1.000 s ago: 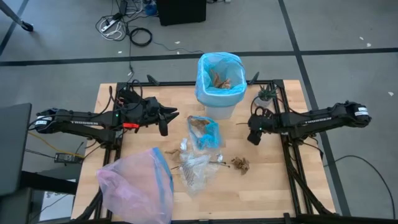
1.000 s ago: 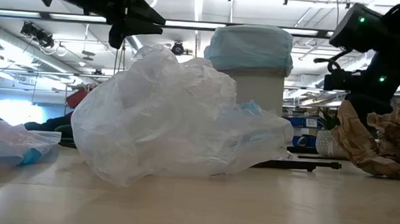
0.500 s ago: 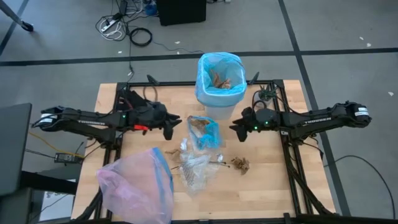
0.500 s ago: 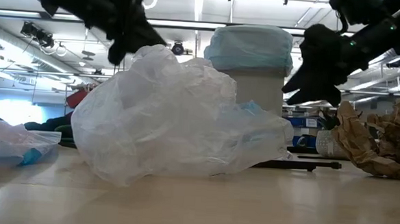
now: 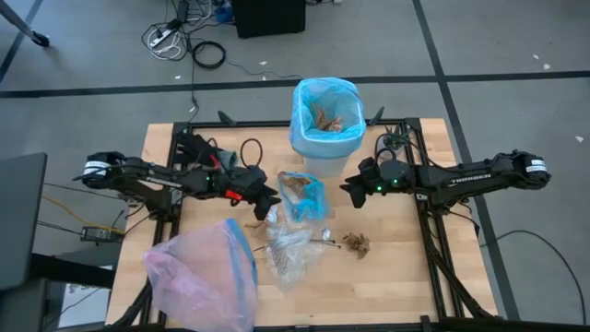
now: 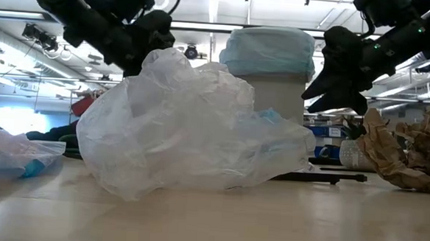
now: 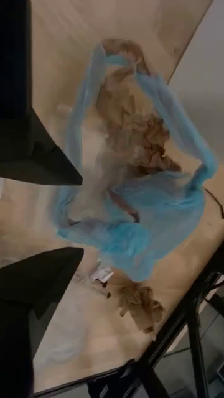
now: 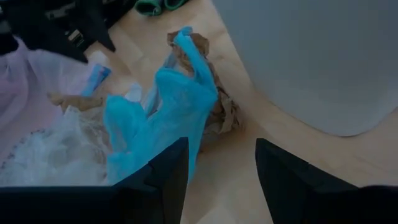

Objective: Place trash/remove bag and relplace
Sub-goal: Put the blue plastic into the trash bin

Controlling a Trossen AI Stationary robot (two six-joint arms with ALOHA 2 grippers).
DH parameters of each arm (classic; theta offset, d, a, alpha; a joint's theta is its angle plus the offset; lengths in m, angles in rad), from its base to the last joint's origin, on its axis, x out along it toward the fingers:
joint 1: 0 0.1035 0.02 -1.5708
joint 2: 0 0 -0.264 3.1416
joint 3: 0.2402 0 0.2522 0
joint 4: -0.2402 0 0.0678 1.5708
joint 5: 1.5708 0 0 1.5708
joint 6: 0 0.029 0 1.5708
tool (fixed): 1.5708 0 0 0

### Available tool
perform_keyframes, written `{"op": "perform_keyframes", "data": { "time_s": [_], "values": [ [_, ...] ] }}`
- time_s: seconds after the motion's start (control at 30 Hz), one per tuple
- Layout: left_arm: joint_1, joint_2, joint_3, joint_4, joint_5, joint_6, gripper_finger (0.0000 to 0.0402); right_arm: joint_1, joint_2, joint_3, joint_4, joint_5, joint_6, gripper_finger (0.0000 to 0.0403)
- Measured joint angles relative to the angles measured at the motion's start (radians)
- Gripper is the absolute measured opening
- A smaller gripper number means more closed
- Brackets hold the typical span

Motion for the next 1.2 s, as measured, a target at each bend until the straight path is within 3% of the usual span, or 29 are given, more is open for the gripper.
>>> {"op": "perform_keyframes", "data": {
  "time_s": [0.23, 0.67, 0.97, 1.2],
  "values": [
    [0.000, 0.025, 0.000, 0.035, 0.069, 0.000, 0.0187, -0.005, 0.000, 0.000, -0.004, -0.001, 0.027, 0.0173],
    [0.000, 0.025, 0.000, 0.041, 0.032, 0.097, 0.0186, 0.002, 0.000, 0.000, -0.051, -0.030, 0.072, 0.0173],
    [0.016, 0.033, 0.000, 0.041, -0.176, 0.133, 0.0188, 0.008, 0.000, 0.000, -0.052, -0.029, 0.159, 0.0173],
    [0.050, 0.130, 0.000, 0.034, -0.219, 0.128, 0.0221, 0.045, 0.000, 0.014, -0.053, -0.038, 0.227, 0.0168]
  ]
}}
